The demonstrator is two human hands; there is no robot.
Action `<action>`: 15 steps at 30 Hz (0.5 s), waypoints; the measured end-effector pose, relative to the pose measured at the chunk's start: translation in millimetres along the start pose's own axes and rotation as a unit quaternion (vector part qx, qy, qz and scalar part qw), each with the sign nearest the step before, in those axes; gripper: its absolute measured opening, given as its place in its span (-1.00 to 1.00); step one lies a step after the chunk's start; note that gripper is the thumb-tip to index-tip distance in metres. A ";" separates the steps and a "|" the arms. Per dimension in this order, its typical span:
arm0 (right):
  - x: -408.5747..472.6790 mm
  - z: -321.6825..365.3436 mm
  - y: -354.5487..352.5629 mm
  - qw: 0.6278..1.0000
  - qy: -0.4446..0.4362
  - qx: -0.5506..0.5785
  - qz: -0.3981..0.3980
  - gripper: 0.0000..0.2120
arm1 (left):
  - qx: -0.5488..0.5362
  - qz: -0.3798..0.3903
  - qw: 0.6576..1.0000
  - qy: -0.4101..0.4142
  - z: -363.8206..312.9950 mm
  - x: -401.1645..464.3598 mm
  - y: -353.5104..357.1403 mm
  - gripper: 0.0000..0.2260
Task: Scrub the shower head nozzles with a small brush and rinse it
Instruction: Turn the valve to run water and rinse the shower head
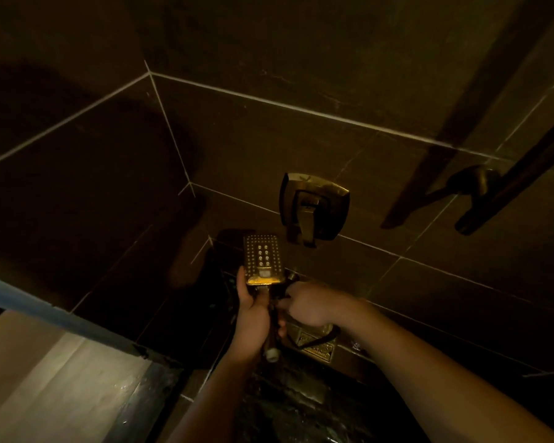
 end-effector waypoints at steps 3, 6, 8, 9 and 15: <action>-0.5 1.9 -1.1 0.999 0.002 0.022 -0.044 -0.76 | 0.001 0.006 1.000 0.001 -2.8 -0.8 1.6 -0.41; 0.8 2.8 -12.5 0.991 -0.002 0.050 -0.122 -0.76 | 0.008 0.014 1.000 0.008 -2.2 -3.7 4.5 -0.42; 2.7 4.0 -20.5 0.987 0.000 0.058 -0.149 -0.79 | 0.022 0.021 0.999 0.016 -0.4 -6.8 5.7 -0.40; 4.5 4.5 -23.1 0.986 0.001 0.060 -0.154 -0.80 | 0.033 0.023 0.999 0.023 -0.1 -8.6 6.0 -0.39; 12.8 13.1 -30.0 0.990 -0.008 0.049 -0.132 -0.74 | 0.092 0.036 0.994 0.049 -2.3 -16.1 4.4 -0.40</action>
Point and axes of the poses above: each hand's wrist, its own x-axis towards the middle knuckle, its own y-axis out of the palm, z = x × y, the point moved 1 cm from there along x, towards the middle knuckle, and after that the axes turned 12 degrees about x, right-handed, at the moved point
